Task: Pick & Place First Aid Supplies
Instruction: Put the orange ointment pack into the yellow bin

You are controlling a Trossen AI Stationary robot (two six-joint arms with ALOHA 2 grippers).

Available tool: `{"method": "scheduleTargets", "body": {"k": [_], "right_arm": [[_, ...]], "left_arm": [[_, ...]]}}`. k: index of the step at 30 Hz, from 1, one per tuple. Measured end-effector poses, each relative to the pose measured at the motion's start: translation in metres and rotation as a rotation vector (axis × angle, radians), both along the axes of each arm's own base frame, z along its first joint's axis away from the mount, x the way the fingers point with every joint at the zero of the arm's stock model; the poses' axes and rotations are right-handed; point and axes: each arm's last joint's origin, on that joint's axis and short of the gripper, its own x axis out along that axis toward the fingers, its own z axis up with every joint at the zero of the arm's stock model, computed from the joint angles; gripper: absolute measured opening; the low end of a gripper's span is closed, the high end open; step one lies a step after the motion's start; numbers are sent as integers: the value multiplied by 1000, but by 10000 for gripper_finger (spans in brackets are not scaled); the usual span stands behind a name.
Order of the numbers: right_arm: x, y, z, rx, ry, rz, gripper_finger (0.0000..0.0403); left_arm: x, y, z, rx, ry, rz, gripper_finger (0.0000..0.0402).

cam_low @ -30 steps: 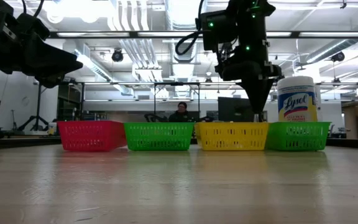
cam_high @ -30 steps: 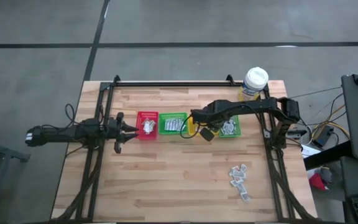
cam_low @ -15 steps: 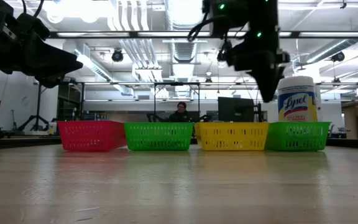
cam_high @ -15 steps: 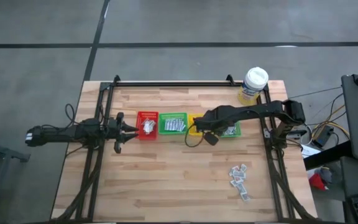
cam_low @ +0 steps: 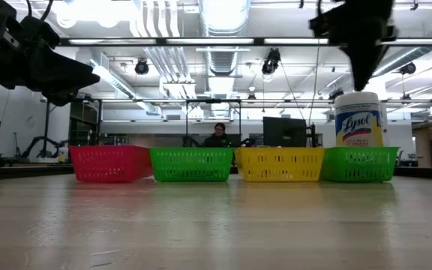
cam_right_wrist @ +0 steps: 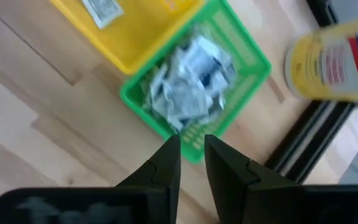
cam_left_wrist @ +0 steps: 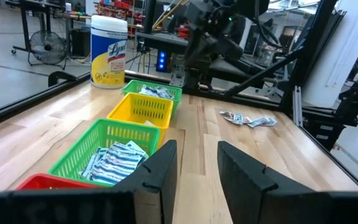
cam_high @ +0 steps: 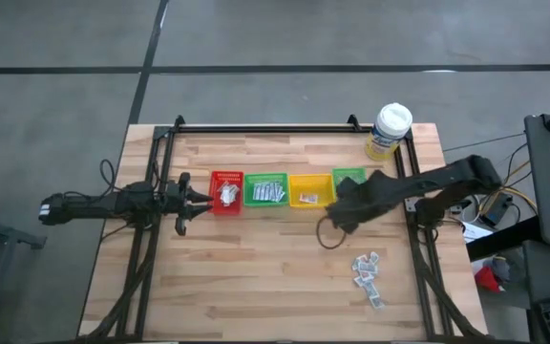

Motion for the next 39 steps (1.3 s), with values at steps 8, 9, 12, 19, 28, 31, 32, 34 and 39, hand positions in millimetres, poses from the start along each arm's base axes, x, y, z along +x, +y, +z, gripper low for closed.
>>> {"method": "scheduleTargets", "body": {"k": [8,9,12,19,28,31,32,34,39], "right_arm": [[-57,9,-6,89,-36,-171,75],[-65,9,-9,105,-37,-195,77],[-86,9,-19,143,-31,-270,82],[-117,7,-40,245,21,-430,90],[-121,6,-53,247,62,-469,80],[-119,7,-54,250,63,-457,74],[-118,7,-55,255,63,-443,72],[-118,7,-55,256,68,-430,69],[-118,7,-55,256,62,-438,71]], "left_arm": [[0,0,0,0,1,0,113],[0,0,0,0,1,0,113],[0,0,0,0,1,0,113],[0,0,0,0,2,0,113],[0,0,0,-1,1,0,113],[0,0,0,-1,1,0,113],[0,0,0,0,2,0,113],[0,0,0,-1,1,0,113],[0,0,0,-1,1,0,113]]}}
